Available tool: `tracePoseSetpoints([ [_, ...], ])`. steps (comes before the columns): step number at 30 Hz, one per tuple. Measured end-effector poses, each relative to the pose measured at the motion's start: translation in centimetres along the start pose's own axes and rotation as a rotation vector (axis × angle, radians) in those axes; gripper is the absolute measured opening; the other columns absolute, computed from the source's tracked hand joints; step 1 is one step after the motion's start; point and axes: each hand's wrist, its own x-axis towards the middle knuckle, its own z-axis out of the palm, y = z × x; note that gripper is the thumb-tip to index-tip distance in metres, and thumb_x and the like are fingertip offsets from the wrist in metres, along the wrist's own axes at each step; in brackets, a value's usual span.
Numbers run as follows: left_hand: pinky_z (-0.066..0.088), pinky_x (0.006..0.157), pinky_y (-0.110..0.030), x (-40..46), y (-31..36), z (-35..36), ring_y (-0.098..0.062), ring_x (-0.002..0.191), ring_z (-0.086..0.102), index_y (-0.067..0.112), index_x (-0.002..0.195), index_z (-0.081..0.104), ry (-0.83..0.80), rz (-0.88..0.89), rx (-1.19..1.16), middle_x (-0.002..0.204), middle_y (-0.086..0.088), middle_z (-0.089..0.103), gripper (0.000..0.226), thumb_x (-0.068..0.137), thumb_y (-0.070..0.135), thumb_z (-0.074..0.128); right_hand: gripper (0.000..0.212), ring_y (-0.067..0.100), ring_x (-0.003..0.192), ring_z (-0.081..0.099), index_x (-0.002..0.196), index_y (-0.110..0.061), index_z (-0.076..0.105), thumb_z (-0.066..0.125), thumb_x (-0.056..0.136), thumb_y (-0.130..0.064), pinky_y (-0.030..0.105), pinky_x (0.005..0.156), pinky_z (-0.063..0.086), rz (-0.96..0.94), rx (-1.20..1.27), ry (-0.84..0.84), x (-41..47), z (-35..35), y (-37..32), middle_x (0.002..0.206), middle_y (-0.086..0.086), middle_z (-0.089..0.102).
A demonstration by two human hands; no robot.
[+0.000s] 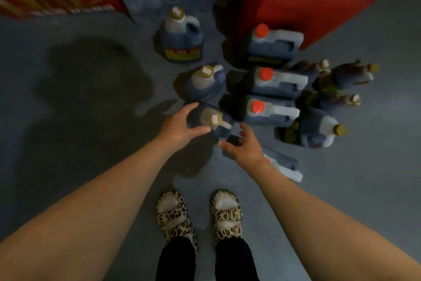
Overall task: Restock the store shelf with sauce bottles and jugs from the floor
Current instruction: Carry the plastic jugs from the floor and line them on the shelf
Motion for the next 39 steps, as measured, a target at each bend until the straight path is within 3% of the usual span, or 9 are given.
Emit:
tracePoseSetpoints([
  [6, 0.032, 0.118, -0.039, 5.9, -4.9, 3.9, -0.019, 0.146, 0.031, 0.034, 0.152, 0.033, -0.032, 0.103, -0.048, 0.158, -0.003, 0.032, 0.1, 0.069, 0.029, 0.089, 0.108, 0.029, 0.142, 0.044, 0.16, -0.027, 0.018, 0.088, 0.078, -0.021, 0.051, 0.107, 0.049, -0.034, 0.057, -0.008, 5.6, 2.5, 4.0, 0.158, 0.006, 0.04],
  [10, 0.03, 0.119, -0.039, 8.3, -6.8, 4.5, -0.016, 0.147, 0.027, 0.028, 0.155, 0.027, -0.059, 0.179, -0.082, 0.16, -0.001, 0.026, 0.111, 0.066, 0.012, 0.09, 0.098, 0.021, 0.132, 0.045, 0.16, -0.02, 0.018, 0.074, 0.085, 0.008, 0.008, 0.072, 0.053, -0.067, 0.155, -0.061, 8.2, 4.2, 5.8, 0.148, 0.004, 0.043],
  [14, 0.032, 0.117, -0.034, 9.8, -7.6, 4.7, -0.014, 0.145, 0.03, 0.026, 0.155, 0.027, -0.063, 0.204, -0.108, 0.159, 0.0, 0.03, 0.113, 0.063, 0.009, 0.092, 0.093, 0.024, 0.137, 0.049, 0.157, -0.023, 0.028, 0.078, 0.083, 0.002, 0.038, 0.109, 0.048, -0.111, 0.242, -0.001, 9.7, 5.5, 6.6, 0.15, 0.005, 0.049],
  [19, 0.044, 0.11, -0.047, 10.9, -8.5, 4.3, -0.017, 0.138, 0.043, 0.047, 0.139, 0.039, -0.057, 0.262, -0.113, 0.15, 0.003, 0.04, 0.11, 0.041, 0.055, 0.091, 0.086, 0.018, 0.132, 0.048, 0.156, -0.011, 0.028, 0.073, 0.085, 0.007, 0.003, 0.083, 0.049, -0.15, 0.309, -0.025, 9.8, 5.9, 6.7, 0.152, 0.007, 0.046],
  [27, 0.045, 0.108, -0.045, 10.5, -8.7, 3.9, -0.017, 0.133, 0.045, 0.036, 0.135, 0.041, -0.053, 0.295, -0.106, 0.137, 0.008, 0.042, 0.102, 0.047, 0.045, 0.091, 0.085, 0.016, 0.129, 0.045, 0.155, -0.008, 0.032, 0.07, 0.083, 0.016, 0.001, 0.068, 0.048, -0.141, 0.411, -0.074, 9.2, 5.3, 6.0, 0.152, 0.009, 0.043],
  [29, 0.047, 0.106, -0.039, 10.0, -8.9, 3.7, -0.017, 0.131, 0.047, 0.036, 0.131, 0.041, -0.038, 0.272, -0.123, 0.133, 0.01, 0.043, 0.099, 0.045, 0.051, 0.087, 0.084, 0.016, 0.13, 0.046, 0.154, -0.01, 0.034, 0.073, 0.083, 0.011, 0.005, 0.077, 0.051, -0.158, 0.382, -0.104, 8.8, 5.2, 5.8, 0.151, 0.005, 0.044],
  [32, 0.047, 0.099, -0.032, 9.3, -9.3, 3.6, -0.016, 0.127, 0.049, 0.032, 0.127, 0.042, -0.01, 0.176, -0.168, 0.129, 0.008, 0.048, 0.09, 0.052, 0.046, 0.09, 0.086, 0.017, 0.138, 0.046, 0.153, -0.021, 0.039, 0.083, 0.08, -0.016, 0.031, 0.109, 0.048, -0.177, 0.252, -0.185, 8.3, 5.0, 6.3, 0.152, 0.0, 0.048],
  [35, 0.046, 0.092, -0.03, 7.9, -10.1, 3.6, -0.014, 0.121, 0.05, 0.026, 0.134, 0.046, 0.0, 0.056, -0.208, 0.126, 0.007, 0.05, 0.075, 0.071, 0.029, 0.087, 0.082, 0.014, 0.128, 0.055, 0.144, -0.028, 0.049, 0.083, 0.071, -0.038, 0.025, 0.095, 0.053, -0.092, 0.258, -0.308, 6.9, 5.2, 6.8, 0.139, -0.006, 0.059],
  [39, 0.044, 0.082, -0.02, 4.2, -10.9, 3.9, -0.01, 0.114, 0.051, 0.019, 0.141, 0.045, 0.036, -0.102, -0.244, 0.125, 0.007, 0.053, 0.079, 0.074, 0.035, 0.084, 0.066, 0.009, 0.116, 0.063, 0.131, -0.027, 0.06, 0.081, 0.069, -0.035, 0.015, 0.076, 0.055, -0.002, 0.316, -0.33, 3.1, 6.4, 7.0, 0.124, -0.009, 0.068],
])
